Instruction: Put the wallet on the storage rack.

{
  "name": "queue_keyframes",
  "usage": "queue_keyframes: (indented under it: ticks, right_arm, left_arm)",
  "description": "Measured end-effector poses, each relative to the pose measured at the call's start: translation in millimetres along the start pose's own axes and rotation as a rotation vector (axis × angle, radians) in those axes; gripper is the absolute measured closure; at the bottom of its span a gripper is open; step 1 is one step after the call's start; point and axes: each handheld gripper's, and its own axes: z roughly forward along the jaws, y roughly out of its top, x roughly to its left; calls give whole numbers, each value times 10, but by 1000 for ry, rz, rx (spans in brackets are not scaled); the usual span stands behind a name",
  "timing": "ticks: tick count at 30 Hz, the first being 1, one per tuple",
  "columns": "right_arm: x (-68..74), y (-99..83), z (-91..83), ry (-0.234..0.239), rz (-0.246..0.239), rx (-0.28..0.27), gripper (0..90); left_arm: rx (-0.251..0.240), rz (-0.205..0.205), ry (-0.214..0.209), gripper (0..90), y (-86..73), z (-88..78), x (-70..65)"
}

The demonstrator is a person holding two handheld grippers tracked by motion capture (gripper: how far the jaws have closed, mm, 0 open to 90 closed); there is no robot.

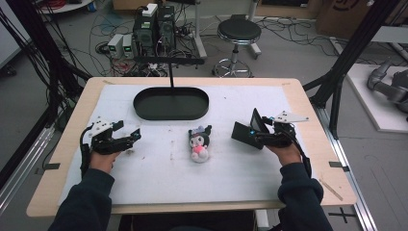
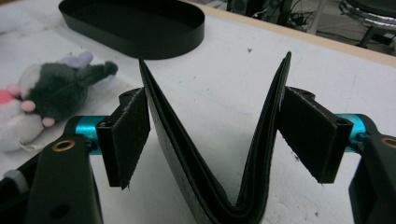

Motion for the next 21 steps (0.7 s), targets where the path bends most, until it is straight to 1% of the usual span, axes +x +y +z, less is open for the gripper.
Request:
queue_keyframes:
  ticks: [1,2,3,4,5,7,8,10,11,12,13,14,15,17,19,20,21]
  right_arm:
    - [10,-1,16,-6,-5,7,271]
    - [18,-6,37,-17,-9,28,305]
    - [14,-34,92,-29,-16,73,355]
    - [14,-34,92,-29,-16,73,355]
    - [-4,-74,153,-26,-6,109,411]
    - [-21,-100,189,-27,5,137,458]
    - [-21,-100,189,-27,5,137,458]
    - [-26,-111,219,-36,12,161,524]
    - [-26,-110,222,-39,13,163,556]
    - [-19,-98,218,-50,8,160,707]
    - [-20,-92,216,-54,8,157,745]
    - [-20,-92,216,-54,8,157,745]
    - [-6,-68,223,-62,21,156,772]
    - [2,-60,227,-65,23,157,776]
    - [30,-23,237,-55,27,152,779]
    - [65,34,244,-46,27,124,780]
    - [87,71,250,-40,24,108,779]
  left_arm:
    - [4,6,-3,208,0,2,2]
    - [4,4,-2,208,-2,6,0]
    - [6,5,-1,208,-3,11,-3]
    - [6,5,-1,208,-3,11,-3]
    - [8,5,-1,208,-4,12,-5]
    - [7,6,-1,208,-3,12,-8]
    - [8,7,-1,208,-3,12,-10]
    - [9,5,0,208,-4,15,-14]
    - [9,7,0,208,-4,15,-13]
    - [12,9,0,208,-4,15,-16]
    - [12,9,0,208,-4,15,-16]
    - [14,10,-3,208,-5,15,-16]
    - [15,12,-2,208,-5,14,-13]
    - [13,10,-4,208,-8,17,-9]
    - [16,11,-6,208,-10,20,-3]
    - [15,8,-8,208,-11,23,-4]
    - [16,10,-10,208,-12,25,-1]
